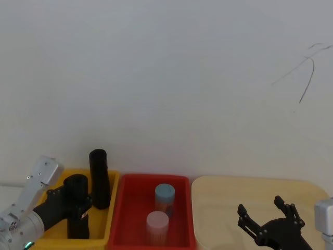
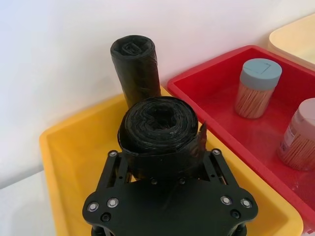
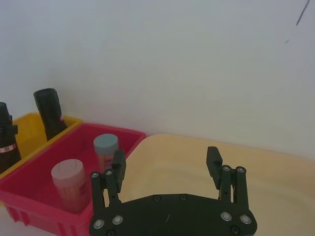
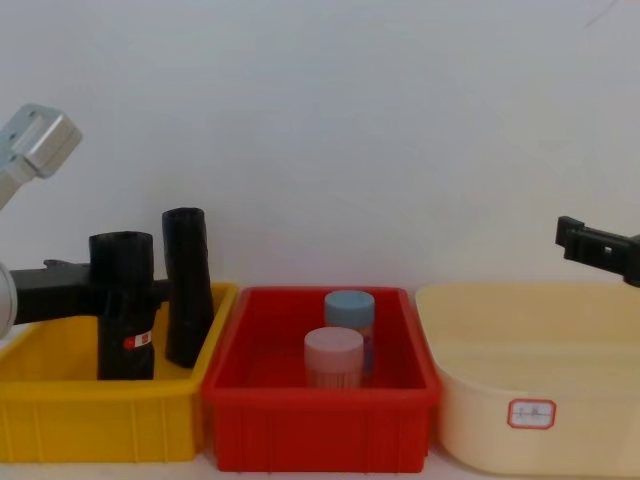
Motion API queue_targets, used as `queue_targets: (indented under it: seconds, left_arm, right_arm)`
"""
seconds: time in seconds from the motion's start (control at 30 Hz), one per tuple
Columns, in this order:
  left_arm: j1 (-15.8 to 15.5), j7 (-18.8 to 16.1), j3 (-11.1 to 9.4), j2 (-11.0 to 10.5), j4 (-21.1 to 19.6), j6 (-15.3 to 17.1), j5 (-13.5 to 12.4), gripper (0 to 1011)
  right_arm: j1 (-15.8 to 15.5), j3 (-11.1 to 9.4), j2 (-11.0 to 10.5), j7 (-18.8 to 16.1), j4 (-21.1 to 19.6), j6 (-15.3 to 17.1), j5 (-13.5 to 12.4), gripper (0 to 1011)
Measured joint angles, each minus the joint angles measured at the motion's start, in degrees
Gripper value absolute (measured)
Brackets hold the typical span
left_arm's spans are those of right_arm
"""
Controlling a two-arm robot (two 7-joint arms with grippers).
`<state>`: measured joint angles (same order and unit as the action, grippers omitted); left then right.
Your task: Pick up the garbage bag with the one hand and transfer it to the other hand.
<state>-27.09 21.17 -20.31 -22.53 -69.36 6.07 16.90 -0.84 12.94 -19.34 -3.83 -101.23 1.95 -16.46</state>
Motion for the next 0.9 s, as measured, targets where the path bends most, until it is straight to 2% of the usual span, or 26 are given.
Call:
queue_targets:
  seconds: [0.03, 0.4, 0.67, 0.9]
  left_arm:
    - [-0.1, 0.0, 0.0, 0.0, 0.1, 0.0, 0.0, 511]
    - [0.0, 0.6, 0.2, -0.1, -0.5, 0.0, -0.1, 445]
    - [0.4, 1.9, 1.3, -0.5, -4.3, 0.0, 1.2, 443]
    - [0.1, 3.3, 3.0, -0.7, -9.5, 1.2, 4.3, 442]
  right_arm:
    - [0.0, 0.0, 0.0, 0.0, 0.0, 0.0, 0.0, 1000]
    - [0.0, 0.0, 0.0, 0.0, 0.0, 0.0, 0.0, 1000]
    - [0.0, 0.0, 0.0, 0.0, 0.0, 0.0, 0.0, 1000]
    - [0.0, 0.0, 0.0, 0.0, 0.0, 0.0, 0.0, 1000]
